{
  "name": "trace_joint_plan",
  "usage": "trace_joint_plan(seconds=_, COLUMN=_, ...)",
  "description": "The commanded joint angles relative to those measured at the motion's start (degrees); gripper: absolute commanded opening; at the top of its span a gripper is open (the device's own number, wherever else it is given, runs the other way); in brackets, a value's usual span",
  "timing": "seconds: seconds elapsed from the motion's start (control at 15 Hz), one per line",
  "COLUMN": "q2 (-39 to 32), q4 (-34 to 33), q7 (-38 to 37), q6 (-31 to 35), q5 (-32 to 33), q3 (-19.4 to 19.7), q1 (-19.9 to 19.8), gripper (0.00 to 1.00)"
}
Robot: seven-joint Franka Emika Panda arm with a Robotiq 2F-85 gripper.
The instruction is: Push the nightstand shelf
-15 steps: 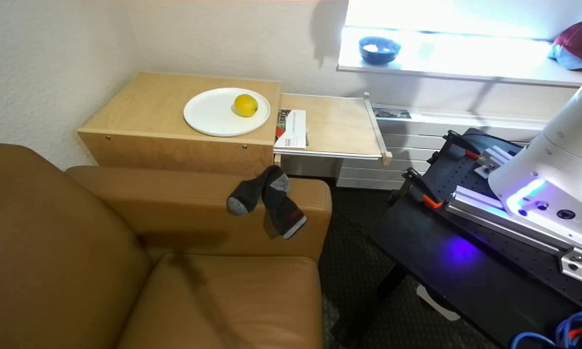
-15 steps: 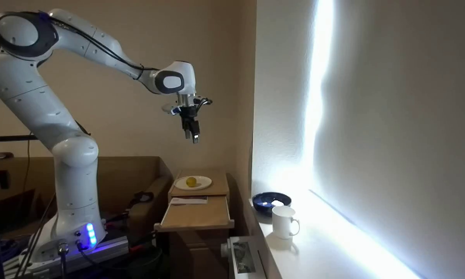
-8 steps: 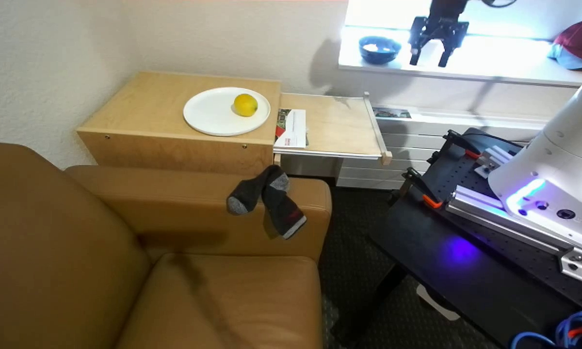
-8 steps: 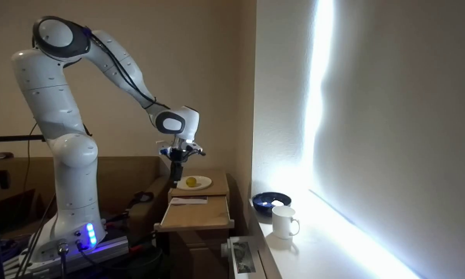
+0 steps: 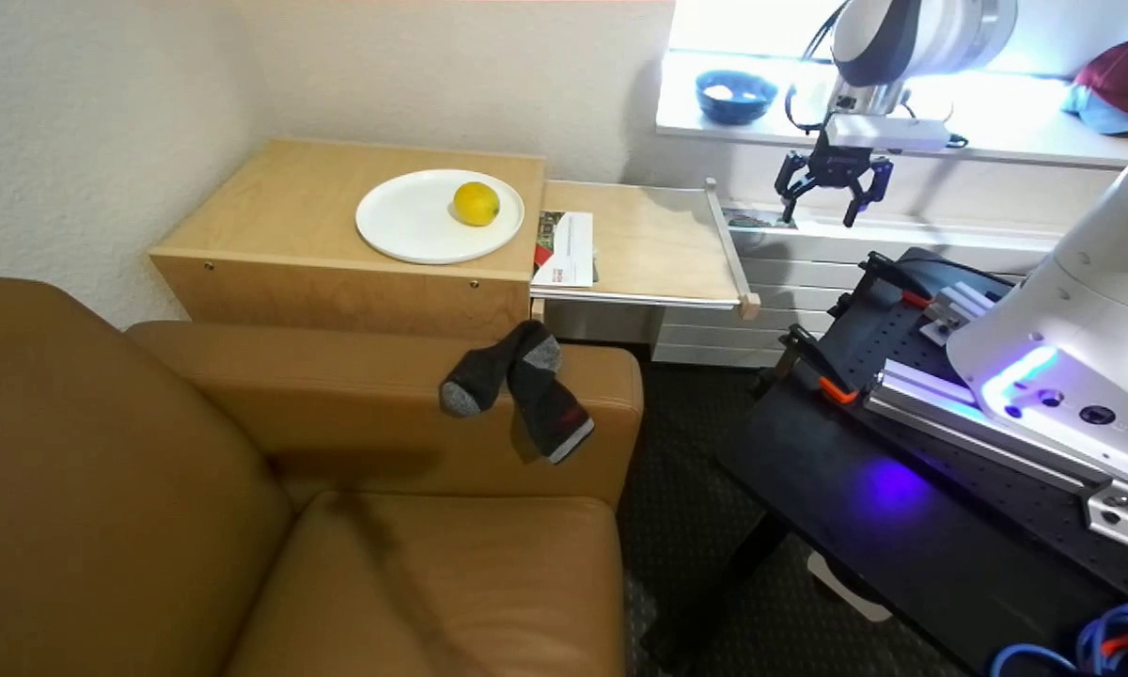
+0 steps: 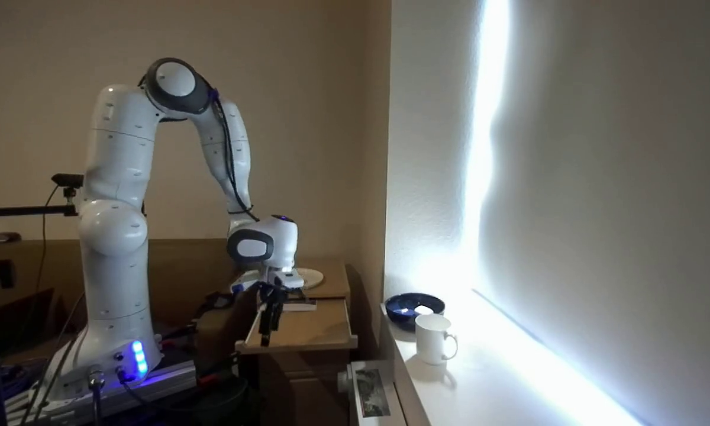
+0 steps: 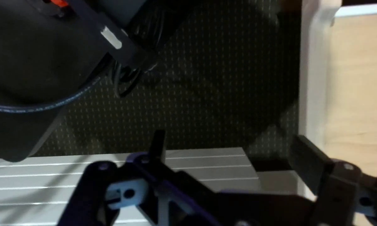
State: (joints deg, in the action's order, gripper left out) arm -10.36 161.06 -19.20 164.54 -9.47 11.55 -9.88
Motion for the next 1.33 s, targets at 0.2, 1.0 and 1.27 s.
trace_joint_plan(seconds=0.2, q2=-16.5, q4=-6.1, q7=-1.4, q6=15.1, q5=-17.3, q3=-12.5, q1=-12.9, gripper=1.00)
trace_joint_plan(seconds=1.0, q2=-22.1, q4=-12.8, q7=-5.2, q6=13.7, q5=-15.4, q3=-1.7, q1=3.9, gripper=1.00)
trace_joint_plan(seconds=1.27, q2=-25.9, q4=-16.7, q7=-6.3, q6=11.5, q5=-15.4, q3=-1.5, q1=6.5, gripper=1.00)
